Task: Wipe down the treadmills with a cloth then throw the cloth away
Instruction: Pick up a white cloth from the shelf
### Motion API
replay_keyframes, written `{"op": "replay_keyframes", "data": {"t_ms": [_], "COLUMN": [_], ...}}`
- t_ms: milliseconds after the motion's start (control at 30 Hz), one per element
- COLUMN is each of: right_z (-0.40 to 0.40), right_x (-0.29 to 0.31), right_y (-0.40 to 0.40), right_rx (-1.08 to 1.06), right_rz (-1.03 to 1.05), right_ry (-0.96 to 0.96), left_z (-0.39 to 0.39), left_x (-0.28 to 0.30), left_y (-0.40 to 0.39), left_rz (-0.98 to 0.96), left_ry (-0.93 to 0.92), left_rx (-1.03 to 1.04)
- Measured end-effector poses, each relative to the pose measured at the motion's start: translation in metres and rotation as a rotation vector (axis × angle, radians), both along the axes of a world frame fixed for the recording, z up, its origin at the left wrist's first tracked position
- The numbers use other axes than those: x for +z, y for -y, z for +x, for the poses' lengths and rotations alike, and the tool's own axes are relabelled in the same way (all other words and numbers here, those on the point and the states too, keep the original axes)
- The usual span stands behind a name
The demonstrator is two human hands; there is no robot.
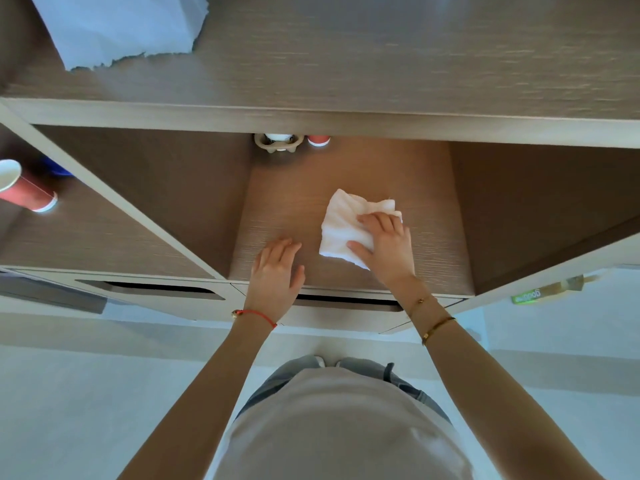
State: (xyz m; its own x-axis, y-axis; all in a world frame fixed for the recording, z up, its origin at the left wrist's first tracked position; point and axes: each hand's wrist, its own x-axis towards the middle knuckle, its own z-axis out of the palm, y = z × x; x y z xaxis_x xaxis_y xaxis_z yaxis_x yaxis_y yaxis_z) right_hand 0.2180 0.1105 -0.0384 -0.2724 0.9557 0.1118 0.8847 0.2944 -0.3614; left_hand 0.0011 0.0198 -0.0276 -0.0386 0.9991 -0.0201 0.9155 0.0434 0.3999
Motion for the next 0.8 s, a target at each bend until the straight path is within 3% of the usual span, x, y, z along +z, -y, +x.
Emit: {"op": "replay_keyframes", "data": {"t_ms": [333,800], "right_z": [0.012,0.049], "right_x": [0.029,0.07], "right_y": [0.035,0.159], "right_rx": [-0.106,-0.511], "right_rz": [-0.035,0.08], "right_ry": [-0.154,-0.268], "left_z": [0.002,0.019], "left_x": [0.011,0.053], "left_y": [0.003,0.017], "left_rz": [-0.022,0.099], "left_ry": [0.012,0.166], "left_rx": [-0.044,-0.392]}}
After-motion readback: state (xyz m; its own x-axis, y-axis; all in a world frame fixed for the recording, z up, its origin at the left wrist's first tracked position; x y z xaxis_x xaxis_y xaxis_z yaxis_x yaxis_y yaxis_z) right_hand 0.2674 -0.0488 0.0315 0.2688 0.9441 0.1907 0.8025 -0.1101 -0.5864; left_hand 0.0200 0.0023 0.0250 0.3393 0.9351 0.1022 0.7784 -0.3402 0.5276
